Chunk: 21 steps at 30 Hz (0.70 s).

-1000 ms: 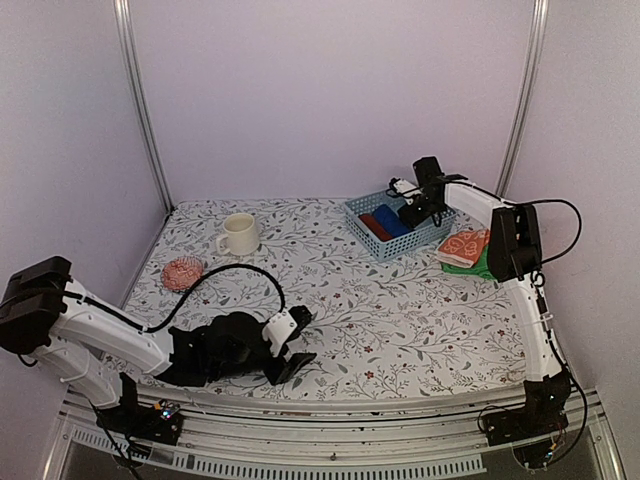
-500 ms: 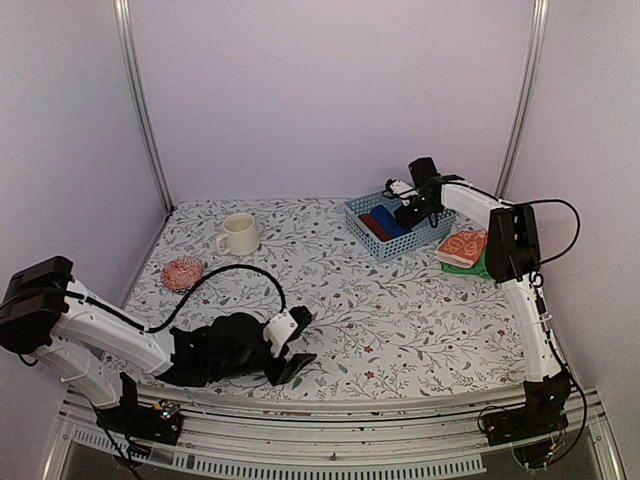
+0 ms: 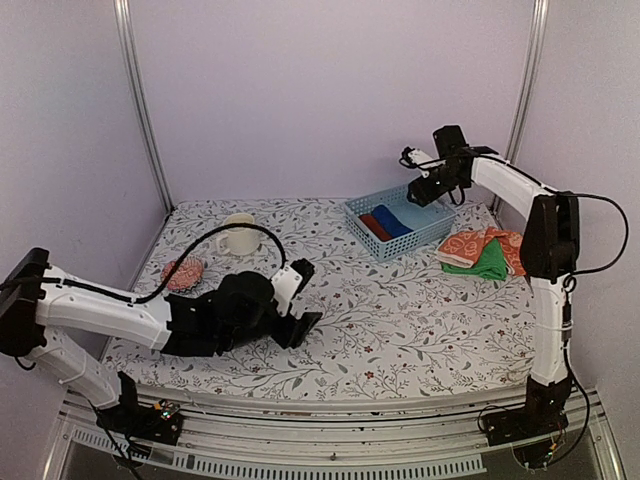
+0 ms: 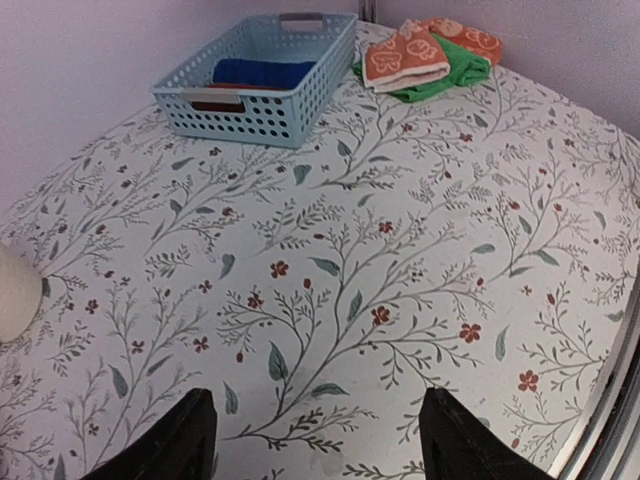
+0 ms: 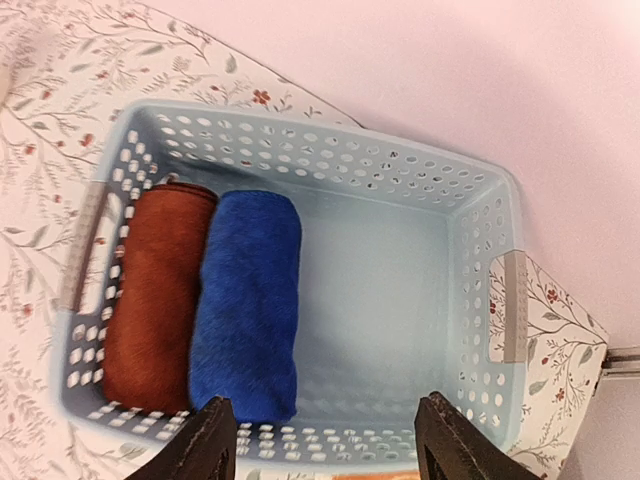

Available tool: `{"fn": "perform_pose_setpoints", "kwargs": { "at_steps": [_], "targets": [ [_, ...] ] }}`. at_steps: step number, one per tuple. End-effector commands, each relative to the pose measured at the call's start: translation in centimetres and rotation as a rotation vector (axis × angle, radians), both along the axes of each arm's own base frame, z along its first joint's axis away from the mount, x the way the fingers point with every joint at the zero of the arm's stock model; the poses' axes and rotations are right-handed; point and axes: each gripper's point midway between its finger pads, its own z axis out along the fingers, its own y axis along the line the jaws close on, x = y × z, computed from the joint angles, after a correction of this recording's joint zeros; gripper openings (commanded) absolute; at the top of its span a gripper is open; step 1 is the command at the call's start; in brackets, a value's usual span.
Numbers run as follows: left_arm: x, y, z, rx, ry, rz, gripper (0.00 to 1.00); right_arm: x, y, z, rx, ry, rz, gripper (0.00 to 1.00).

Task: Roll the towels
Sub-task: Reset both arms

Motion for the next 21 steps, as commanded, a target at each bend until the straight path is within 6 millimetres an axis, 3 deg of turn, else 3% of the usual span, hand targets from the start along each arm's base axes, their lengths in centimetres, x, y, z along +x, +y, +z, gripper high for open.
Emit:
{"fn": "perform_pose_setpoints", "kwargs": {
  "at_steps": [1, 6, 9, 11, 13, 16, 21],
  "targets": [
    [4.6, 3.5, 4.9, 0.009, -0.030, 0.187, 0.72, -5.1, -0.5, 7.4, 0.192, -0.047, 0.060, 0.65],
    [9.4, 7.5, 10.5, 0.005, -0.065, 0.334, 0.78, -12.1, -1.2, 13.0, 0.344, -0.140, 0.196, 0.73],
    [11.7, 9.6, 14.1, 0.007, -0.101, 0.399, 0.83, -14.6, -2.5, 15.2, 0.412, -0.187, 0.176, 0.84],
    [12.9, 10.7, 15.7, 0.012, -0.120, 0.429, 0.86, -15.5, -3.6, 16.8, 0.445, -0.220, 0.128, 0.89],
    [14.0, 11.7, 16.9, 0.016, -0.132, 0.464, 0.98, -16.0, -4.8, 18.7, 0.471, -0.272, 0.049, 1.00],
    [15.1, 12.8, 18.9, 0.005, -0.144, 0.494, 0.99, -17.0, -6.0, 21.0, 0.501, -0.359, -0.026, 0.99],
    [15.7, 13.2, 20.6, -0.026, -0.162, 0.496, 0.98, -17.8, -8.0, 21.3, 0.535, -0.397, -0.167, 0.99]
  ]
}}
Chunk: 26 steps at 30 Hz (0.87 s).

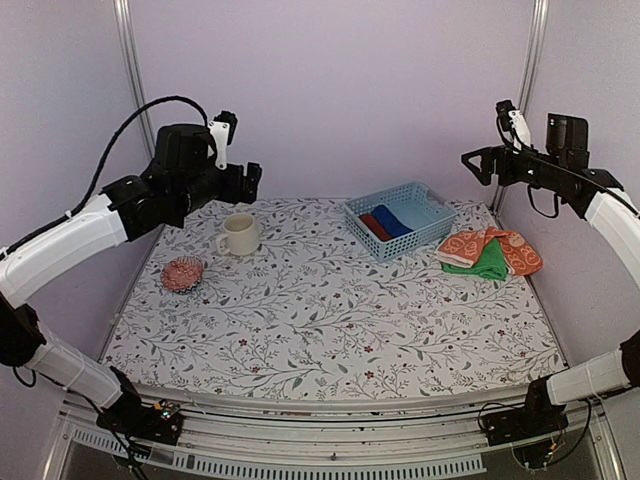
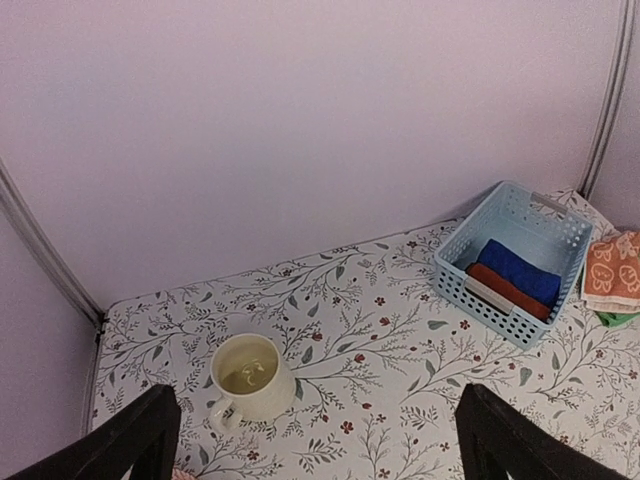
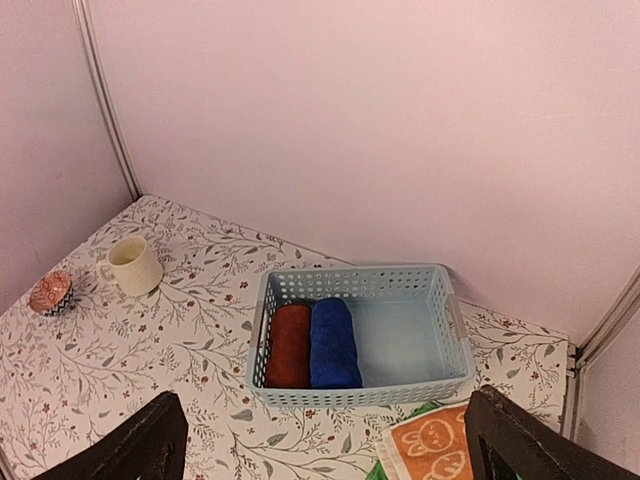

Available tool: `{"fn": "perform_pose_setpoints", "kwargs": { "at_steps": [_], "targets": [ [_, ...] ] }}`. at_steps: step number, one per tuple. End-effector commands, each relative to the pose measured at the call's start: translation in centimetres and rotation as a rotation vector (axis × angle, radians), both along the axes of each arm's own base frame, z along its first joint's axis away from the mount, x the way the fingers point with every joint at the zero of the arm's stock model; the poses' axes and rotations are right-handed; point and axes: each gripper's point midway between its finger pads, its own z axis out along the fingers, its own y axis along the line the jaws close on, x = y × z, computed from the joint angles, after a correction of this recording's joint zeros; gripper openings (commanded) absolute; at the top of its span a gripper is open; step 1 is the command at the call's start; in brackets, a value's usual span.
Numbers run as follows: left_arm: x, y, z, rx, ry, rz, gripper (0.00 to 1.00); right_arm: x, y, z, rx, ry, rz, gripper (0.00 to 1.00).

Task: Roll the towels
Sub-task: Reset both arms

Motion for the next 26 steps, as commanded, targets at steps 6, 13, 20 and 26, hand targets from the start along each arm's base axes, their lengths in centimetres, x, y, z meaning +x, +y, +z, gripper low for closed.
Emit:
{"fn": "perform_pose_setpoints", "kwargs": {
  "at_steps": [6, 13, 20, 26],
  "targets": [
    [0.0, -0.4, -1.8, 0.040, 0.052, -0.049, 0.98, -0.8, -2.8, 0.1, 0.075, -0.070, -0.184, 0.99],
    [0.1, -0.4, -1.8, 0.073, 0.048, -0.057, 0.98, -1.3, -3.3, -0.3, 0.062, -0.099, -0.207, 0.99],
    [0.6, -1.1, -2.7, 0.088, 0.047, -0.077, 0.99, -0.4, -3.2, -1.4, 0.058, -0.079, -0.201, 0.99],
    [1.1, -1.1, -3.8, 0.120, 0.060, -0.065, 0.98, -0.3, -2.7, -1.5, 0.054, -0.068, -0.172, 0.99]
  ]
}}
